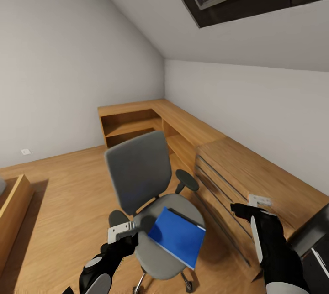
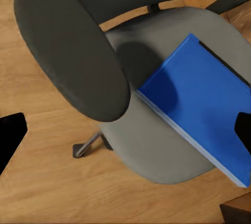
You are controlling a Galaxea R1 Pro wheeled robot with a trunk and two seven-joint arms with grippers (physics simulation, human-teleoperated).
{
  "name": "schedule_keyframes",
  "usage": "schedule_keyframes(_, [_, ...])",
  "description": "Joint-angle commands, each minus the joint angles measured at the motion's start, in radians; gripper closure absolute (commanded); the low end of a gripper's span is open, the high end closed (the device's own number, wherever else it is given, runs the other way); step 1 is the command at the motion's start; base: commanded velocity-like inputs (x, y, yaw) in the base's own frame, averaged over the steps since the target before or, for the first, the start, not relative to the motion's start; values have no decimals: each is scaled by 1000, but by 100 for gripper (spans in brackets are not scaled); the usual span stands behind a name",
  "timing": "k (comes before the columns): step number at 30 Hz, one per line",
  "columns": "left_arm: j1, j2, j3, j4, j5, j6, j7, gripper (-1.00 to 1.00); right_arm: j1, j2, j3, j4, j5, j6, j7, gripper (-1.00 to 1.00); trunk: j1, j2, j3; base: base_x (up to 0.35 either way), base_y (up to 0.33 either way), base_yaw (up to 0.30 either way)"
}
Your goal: In the bedroom, organize the workspace by keeping the computer under the desk, ensuring the monitor is on the desk, placing the keyboard on the desk next to the monitor, placing the mouse on the desk next to the keyboard, moving the folder from the swivel chair onto the desk next to the mouse, stacking the notebook on top of the folder with the pen on top of the notebook, and positioning the swivel chair next to the desk.
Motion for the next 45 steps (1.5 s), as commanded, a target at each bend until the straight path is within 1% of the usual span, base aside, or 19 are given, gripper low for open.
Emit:
schedule_keyframes(1, [-2,2,-2,-1,5,2,7,-100,-1,1,-2,0,9,5,6,-100,0,-1,-2,0,248,270])
schedule_keyframes(5, [-2,10,-3,-1,4,2,7,-100,-1,2,-1,8,9,5,7,-100,0,-1,-4,0,282,268])
schedule_keyframes(14, [-2,13,-4,-1,4,2,7,-100,-1,3,8,12,10,5,7,-100,0,-1,-10,52,277,263])
schedule_keyframes(25, [-2,13,-3,-1,5,2,7,-100,-1,2,11,31,10,3,8,-100,0,-1,-20,14,44,200])
schedule_keyframes(28, [-2,12,-1,-2,5,2,7,-100,-1,2,12,41,10,-7,10,-100,0,-1,-23,1,4,145])
schedule_keyframes(32, [-2,10,19,-6,4,2,8,-100,-1,-1,13,62,10,-38,12,-100,0,-1,-24,1,2,56])
schedule_keyframes(33, [-2,9,34,-6,4,2,8,-100,-1,-2,13,68,10,-54,13,-100,0,-1,-25,0,1,25])
schedule_keyframes(36, [-2,8,54,-7,4,2,8,-100,-1,-4,13,72,10,-84,15,-100,0,-1,-25,0,0,16])
schedule_keyframes(37, [-2,8,65,-8,4,2,8,-100,-1,-5,13,75,10,-112,16,-100,4,-8,-28,0,0,6])
schedule_keyframes(40, [-2,7,73,-8,4,2,9,-100,-1,-7,12,77,10,-136,18,-100,15,-29,-37,0,0,4])
schedule_keyframes(45, [-2,6,75,-9,4,2,10,-100,-1,-6,12,72,7,-146,33,-100,35,-64,-53,0,0,1])
